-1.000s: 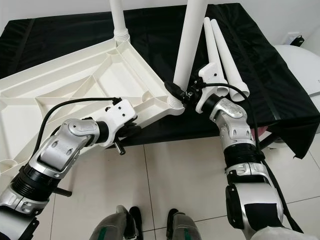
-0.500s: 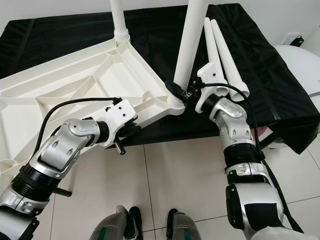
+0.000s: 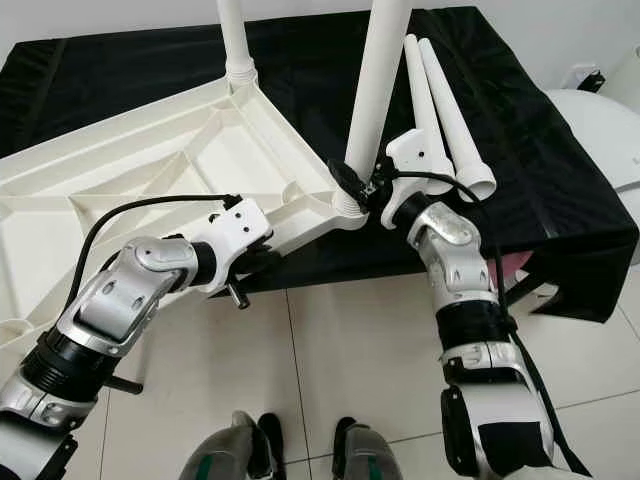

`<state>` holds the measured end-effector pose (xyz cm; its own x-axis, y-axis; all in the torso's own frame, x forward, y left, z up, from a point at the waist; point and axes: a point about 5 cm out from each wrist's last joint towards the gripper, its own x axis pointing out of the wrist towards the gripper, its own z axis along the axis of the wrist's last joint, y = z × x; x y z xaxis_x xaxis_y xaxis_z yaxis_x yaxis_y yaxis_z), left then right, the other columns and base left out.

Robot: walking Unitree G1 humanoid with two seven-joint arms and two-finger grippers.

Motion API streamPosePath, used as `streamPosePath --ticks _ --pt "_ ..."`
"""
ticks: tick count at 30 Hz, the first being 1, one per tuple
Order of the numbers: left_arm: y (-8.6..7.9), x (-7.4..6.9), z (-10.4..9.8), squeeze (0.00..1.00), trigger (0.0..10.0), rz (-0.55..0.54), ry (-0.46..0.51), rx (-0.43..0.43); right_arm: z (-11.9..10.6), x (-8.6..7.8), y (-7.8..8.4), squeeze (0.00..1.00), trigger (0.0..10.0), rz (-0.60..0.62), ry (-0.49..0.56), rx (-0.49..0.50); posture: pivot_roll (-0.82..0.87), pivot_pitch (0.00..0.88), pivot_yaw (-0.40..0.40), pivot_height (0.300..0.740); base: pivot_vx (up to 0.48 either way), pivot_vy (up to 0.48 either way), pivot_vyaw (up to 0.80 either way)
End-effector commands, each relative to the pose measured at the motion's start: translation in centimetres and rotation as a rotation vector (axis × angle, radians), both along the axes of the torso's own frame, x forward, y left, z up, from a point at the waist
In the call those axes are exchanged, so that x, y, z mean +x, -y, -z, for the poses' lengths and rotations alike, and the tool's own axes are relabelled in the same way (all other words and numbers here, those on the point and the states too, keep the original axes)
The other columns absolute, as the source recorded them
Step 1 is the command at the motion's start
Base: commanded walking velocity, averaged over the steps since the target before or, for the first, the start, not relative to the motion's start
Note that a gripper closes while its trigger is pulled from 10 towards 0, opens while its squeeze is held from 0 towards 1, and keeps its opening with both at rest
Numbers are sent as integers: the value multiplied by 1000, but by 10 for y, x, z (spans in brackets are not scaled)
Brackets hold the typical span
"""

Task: Building children table

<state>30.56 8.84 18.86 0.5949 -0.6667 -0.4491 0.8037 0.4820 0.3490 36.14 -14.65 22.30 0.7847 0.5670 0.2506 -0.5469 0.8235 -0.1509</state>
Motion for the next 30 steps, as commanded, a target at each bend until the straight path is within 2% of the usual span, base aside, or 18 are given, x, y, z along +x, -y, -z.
streamPosePath --ticks 1,19,30 --pt "2 -1 4 0 10000 -5 6 19 2 -3 -4 0 10000 17 -10 25 -86 196 26 740 0 0 0" --pt "2 -1 4 0 10000 -2 10 21 -3 -20 -22 0 10000 140 21 91 -86 183 24 740 0 0 0" --pt "3 -1 5 0 10000 3 12 20 -2 -27 -32 0 10000 273 20 123 -85 170 25 740 0 0 0"
